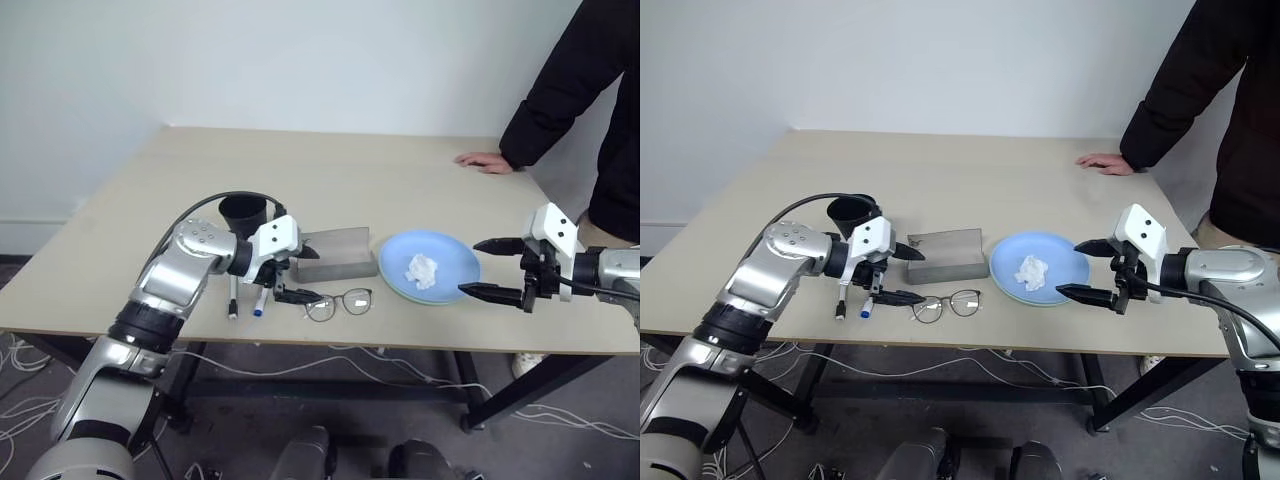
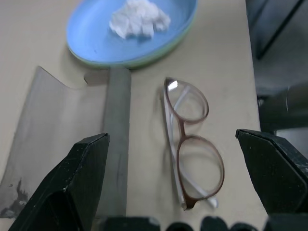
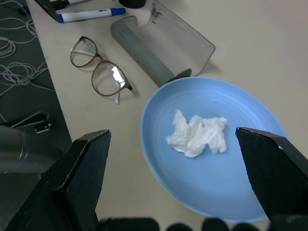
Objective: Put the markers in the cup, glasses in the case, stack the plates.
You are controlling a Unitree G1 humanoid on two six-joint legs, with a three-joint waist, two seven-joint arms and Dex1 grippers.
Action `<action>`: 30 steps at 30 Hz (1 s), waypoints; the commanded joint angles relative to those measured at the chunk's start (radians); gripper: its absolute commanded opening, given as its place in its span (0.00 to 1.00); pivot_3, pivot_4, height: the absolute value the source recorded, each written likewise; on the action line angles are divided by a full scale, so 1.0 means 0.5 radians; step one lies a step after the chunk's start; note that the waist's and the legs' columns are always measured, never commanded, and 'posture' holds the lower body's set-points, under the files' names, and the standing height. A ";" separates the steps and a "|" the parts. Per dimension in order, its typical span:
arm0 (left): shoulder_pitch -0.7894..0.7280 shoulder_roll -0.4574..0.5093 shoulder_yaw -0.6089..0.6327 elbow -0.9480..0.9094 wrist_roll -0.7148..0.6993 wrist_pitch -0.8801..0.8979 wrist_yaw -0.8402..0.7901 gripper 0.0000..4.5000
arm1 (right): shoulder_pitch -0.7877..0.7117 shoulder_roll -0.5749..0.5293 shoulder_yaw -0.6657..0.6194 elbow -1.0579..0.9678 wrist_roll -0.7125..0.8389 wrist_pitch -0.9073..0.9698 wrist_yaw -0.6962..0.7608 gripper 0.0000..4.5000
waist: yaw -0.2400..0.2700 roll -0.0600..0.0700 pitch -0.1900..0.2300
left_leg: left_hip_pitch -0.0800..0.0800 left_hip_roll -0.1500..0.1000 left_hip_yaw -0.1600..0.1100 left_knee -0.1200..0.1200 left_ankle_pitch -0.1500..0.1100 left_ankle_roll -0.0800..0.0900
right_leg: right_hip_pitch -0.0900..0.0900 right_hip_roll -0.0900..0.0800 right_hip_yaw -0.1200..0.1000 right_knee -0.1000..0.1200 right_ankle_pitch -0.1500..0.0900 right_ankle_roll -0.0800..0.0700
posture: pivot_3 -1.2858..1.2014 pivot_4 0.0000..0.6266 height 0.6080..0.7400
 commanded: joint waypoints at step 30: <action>-0.329 -0.393 -0.259 0.534 0.459 -0.298 -0.108 1.00 | 0.129 0.025 -0.045 -0.252 0.132 0.076 -0.213 1.00 | 0.002 0.000 0.000 | -0.005 0.000 0.002 0.007 -0.005 0.009 | 0.005 0.000 -0.001 -0.017 0.013 0.010 | 0.52 0.00 0.71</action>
